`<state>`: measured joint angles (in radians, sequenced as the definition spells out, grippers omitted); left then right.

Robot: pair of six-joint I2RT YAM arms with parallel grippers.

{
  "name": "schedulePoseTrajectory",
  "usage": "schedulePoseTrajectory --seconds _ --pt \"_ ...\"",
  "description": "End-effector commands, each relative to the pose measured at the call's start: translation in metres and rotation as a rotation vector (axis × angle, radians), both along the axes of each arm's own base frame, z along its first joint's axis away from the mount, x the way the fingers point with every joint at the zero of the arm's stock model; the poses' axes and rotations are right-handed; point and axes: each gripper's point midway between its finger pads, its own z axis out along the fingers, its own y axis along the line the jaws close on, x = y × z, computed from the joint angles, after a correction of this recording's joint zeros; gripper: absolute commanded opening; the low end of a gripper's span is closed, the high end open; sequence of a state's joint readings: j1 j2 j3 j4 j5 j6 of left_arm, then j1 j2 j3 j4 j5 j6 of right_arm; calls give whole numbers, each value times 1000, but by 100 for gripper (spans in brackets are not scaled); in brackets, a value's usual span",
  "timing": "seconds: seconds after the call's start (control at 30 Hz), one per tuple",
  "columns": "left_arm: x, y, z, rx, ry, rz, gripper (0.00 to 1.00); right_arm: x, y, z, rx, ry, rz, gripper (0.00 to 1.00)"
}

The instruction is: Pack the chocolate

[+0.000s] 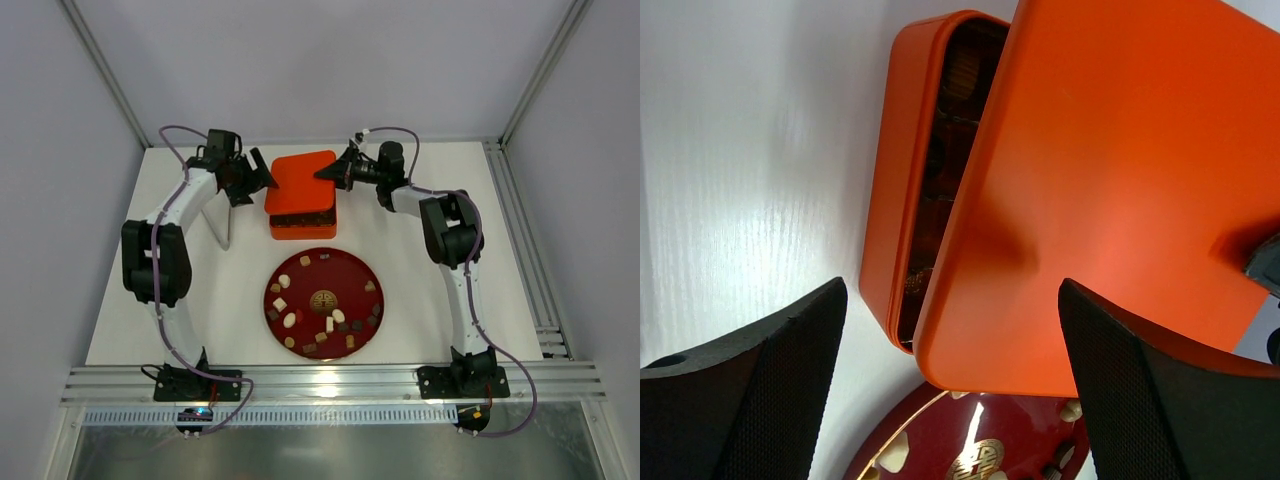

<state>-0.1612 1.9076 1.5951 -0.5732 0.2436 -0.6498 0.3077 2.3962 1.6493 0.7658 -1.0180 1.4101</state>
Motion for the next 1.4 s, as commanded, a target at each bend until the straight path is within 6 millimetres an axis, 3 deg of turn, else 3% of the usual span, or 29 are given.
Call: schedulePoseTrajectory --seconds 0.0,0.63,0.9,1.03,1.37 --pt "8 0 4 17 -52 -10 85 -5 -2 17 0 -88 43 4" --pt "7 -10 -6 8 -44 -31 84 -3 -1 -16 -49 -48 98 6" --pt "7 -11 -10 9 -37 -35 85 -2 -3 -23 -92 -51 89 19" --pt "7 -10 -15 12 -26 -34 84 -1 -4 -28 -117 -44 84 31" --pt "7 -11 -20 17 -17 -35 84 -1 -10 -20 -136 -69 69 44"
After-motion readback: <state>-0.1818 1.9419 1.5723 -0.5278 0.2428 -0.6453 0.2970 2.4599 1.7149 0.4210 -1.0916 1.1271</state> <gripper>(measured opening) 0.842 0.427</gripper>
